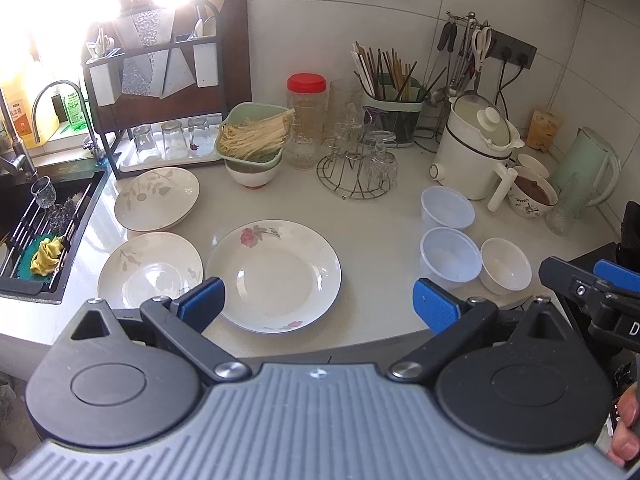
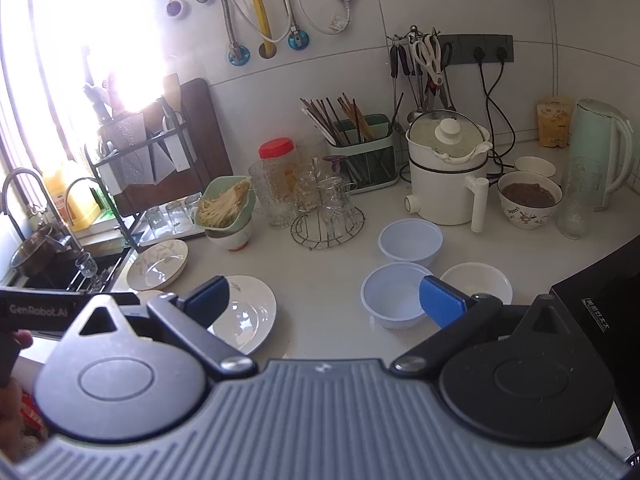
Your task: Organize plates and bowls
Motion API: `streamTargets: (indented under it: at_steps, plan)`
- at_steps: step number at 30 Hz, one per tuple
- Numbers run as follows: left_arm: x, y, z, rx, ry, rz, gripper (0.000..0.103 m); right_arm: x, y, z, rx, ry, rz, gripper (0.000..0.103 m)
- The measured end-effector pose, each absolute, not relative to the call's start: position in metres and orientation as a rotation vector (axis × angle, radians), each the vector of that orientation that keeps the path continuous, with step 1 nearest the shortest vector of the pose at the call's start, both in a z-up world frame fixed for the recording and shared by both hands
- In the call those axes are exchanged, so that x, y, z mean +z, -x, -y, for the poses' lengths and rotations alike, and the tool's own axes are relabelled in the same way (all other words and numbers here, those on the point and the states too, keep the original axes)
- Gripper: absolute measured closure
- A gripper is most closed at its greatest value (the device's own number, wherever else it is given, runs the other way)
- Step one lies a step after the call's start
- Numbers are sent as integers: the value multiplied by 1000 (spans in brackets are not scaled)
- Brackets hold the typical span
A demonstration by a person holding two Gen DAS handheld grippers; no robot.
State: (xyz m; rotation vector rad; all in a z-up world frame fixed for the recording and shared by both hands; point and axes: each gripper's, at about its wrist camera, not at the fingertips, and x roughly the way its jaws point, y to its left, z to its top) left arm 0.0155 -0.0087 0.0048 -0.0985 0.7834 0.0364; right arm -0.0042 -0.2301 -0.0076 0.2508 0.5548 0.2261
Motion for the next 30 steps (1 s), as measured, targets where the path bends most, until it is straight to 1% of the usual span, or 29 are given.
streamTargets:
  at_steps: [30]
  plan:
    - [0, -19, 10, 53, 128, -802, 1, -9, 5, 234, 282, -276, -558, 0]
